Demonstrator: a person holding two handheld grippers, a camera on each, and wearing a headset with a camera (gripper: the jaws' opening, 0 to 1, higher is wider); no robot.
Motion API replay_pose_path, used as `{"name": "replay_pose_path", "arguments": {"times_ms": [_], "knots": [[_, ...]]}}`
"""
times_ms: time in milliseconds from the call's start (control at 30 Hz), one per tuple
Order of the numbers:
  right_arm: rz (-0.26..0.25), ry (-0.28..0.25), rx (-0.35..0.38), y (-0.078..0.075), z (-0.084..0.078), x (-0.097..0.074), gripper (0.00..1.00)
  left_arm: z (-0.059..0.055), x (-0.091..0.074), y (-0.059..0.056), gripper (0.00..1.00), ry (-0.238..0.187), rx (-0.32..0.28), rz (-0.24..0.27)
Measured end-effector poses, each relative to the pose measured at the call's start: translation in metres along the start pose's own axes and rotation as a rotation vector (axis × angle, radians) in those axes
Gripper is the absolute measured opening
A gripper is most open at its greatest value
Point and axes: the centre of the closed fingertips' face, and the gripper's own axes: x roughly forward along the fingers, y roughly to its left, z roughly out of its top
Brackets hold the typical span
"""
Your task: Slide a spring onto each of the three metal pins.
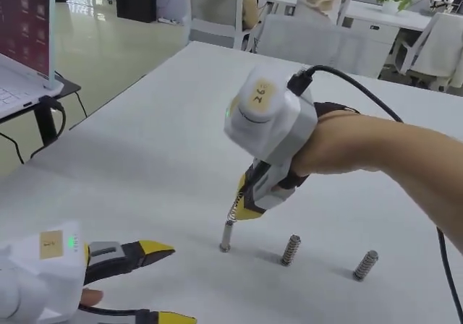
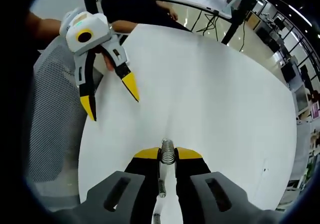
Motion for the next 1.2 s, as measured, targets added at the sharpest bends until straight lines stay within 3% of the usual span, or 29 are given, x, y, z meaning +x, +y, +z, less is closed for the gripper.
{"name": "replay_pose_path", "arguments": {"times_ms": [567, 1200], "knots": [[0.026, 0.037, 0.008, -0.003, -0.005, 0.019, 0.09, -0.001, -0.003, 0.004, 0.47, 0.009, -0.001, 0.008], [0.034, 0.131, 0.018, 0.001, -0.018, 0.051, 0.09, -0.002, -0.002, 0.004, 0.46, 0.008, -0.002, 0.005]]}}
